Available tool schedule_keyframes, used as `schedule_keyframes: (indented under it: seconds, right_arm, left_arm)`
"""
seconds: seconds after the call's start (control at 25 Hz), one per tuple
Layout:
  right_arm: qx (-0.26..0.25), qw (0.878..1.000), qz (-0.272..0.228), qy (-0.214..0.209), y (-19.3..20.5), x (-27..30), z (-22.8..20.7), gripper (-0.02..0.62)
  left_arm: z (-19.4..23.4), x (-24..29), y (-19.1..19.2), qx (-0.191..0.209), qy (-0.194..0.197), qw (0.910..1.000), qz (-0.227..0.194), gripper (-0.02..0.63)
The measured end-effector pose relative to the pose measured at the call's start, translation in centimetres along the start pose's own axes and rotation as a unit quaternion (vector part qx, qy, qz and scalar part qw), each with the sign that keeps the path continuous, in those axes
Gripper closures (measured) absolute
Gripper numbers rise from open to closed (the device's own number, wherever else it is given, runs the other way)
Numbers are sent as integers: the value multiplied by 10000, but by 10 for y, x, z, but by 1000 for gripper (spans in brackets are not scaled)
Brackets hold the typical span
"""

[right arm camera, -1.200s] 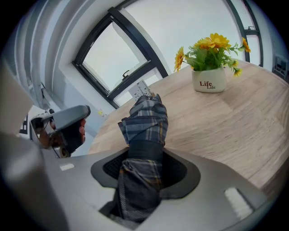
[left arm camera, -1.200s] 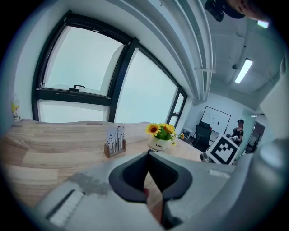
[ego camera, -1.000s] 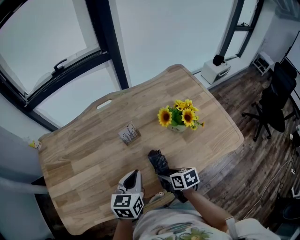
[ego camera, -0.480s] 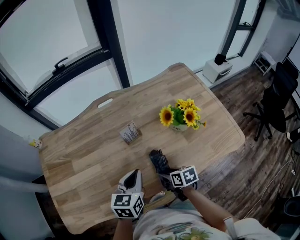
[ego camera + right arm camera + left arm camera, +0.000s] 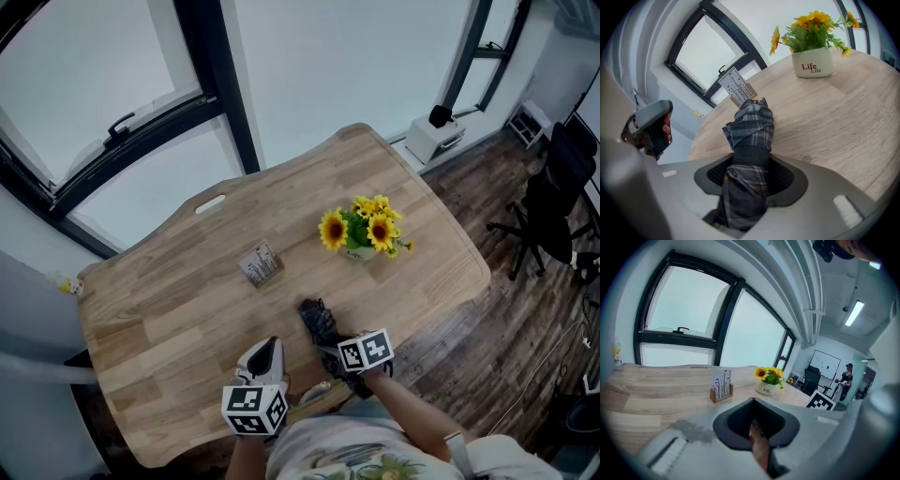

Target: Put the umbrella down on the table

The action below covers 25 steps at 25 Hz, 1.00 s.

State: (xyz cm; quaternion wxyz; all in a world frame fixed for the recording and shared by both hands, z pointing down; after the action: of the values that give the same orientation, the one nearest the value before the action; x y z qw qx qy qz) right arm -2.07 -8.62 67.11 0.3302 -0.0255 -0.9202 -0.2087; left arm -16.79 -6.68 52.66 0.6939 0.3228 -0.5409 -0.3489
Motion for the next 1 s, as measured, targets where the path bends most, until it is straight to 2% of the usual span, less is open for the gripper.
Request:
schedule_keyframes:
  seconds: [1.0]
  right_arm:
    - [-254, 9994, 171, 167, 8, 12, -4, 383]
  left_arm:
    - [0, 4, 1, -18, 23, 10000, 40, 606]
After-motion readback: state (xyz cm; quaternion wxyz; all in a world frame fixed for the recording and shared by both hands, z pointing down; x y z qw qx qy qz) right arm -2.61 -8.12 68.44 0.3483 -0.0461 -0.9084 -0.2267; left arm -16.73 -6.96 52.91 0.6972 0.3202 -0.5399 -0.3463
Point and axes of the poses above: the fingertips, and each gripper's own axes: x forward along the fingers, z to its left, y out of its underside, the point moved 4 cm from there along -x, backward along the fingers, and after that the axes turned 10 degrees about -y, right-handed, at the moved point
